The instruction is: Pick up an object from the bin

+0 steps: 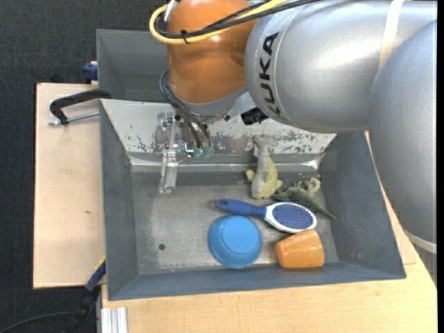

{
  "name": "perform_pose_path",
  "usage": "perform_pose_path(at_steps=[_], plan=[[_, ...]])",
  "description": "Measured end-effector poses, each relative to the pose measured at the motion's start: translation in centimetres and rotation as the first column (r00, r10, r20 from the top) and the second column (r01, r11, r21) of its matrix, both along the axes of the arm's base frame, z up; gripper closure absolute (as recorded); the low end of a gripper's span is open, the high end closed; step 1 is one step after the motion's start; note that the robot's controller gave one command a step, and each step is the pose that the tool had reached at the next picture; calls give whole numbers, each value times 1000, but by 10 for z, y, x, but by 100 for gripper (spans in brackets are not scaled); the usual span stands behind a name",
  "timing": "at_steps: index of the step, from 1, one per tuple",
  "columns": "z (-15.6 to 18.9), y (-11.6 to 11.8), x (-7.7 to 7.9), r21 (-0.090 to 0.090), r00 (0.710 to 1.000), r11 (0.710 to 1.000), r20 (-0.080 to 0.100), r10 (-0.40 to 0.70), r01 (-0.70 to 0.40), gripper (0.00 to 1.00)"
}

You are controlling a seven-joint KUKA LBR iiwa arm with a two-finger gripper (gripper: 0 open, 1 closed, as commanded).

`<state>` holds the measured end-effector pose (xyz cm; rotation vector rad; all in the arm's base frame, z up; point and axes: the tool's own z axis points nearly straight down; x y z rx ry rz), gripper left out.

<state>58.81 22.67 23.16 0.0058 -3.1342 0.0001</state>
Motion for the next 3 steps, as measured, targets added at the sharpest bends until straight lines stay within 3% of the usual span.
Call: perform_pose_path(at_steps=[1,2,3], plan=[[-80,-79,-8,-4,998,998,0,65,-65,0],[-48,-170,-8,-4,996,996,12,90,-90,0],[-161,-179,-34,4,903,903,-3,431,-431,0]])
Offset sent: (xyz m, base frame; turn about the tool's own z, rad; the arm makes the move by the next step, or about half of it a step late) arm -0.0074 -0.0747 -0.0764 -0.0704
